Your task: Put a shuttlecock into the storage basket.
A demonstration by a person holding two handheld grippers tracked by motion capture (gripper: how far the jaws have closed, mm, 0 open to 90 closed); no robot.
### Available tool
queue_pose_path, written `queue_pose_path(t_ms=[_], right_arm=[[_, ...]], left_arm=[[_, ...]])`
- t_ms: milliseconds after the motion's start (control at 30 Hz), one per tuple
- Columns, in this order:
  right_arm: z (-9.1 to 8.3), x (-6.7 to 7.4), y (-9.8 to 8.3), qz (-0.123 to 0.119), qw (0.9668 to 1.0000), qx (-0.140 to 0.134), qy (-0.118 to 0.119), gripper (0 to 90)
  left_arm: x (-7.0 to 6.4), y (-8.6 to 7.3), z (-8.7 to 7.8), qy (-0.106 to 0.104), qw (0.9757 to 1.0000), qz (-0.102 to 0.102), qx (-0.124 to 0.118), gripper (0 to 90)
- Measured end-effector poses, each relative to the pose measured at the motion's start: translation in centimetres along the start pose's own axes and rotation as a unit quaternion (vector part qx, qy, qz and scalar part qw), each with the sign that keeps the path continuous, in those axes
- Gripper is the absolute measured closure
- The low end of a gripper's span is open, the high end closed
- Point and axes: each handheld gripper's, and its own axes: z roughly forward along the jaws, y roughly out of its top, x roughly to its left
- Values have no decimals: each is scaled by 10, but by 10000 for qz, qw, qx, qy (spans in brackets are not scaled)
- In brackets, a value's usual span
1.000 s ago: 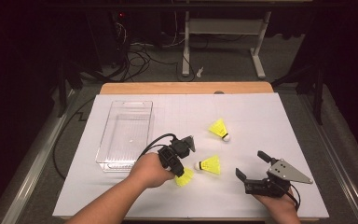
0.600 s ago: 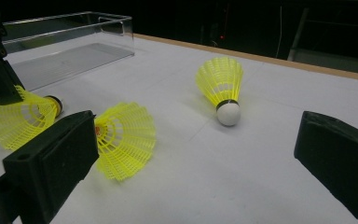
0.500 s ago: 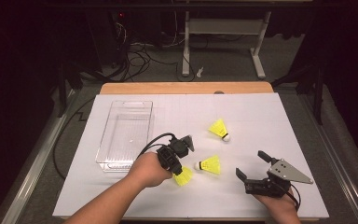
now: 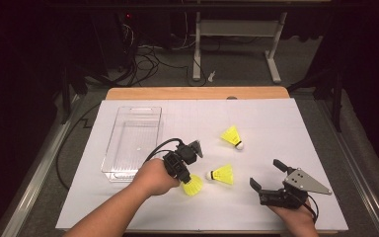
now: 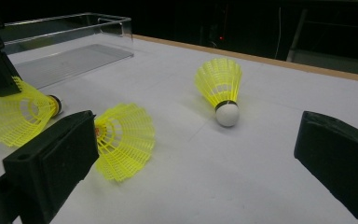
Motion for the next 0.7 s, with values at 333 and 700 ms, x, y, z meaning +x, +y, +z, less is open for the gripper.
queue_pose_path(t_ms=[333, 700], right_arm=[[0, 0, 0, 0, 10000, -13, 10, 2], [0, 0, 0, 3, 10000, -15, 8, 2]], left_arm=[[7, 4, -7, 13, 9999, -54, -96, 892], [21, 12, -16, 133, 9995, -104, -260, 896]])
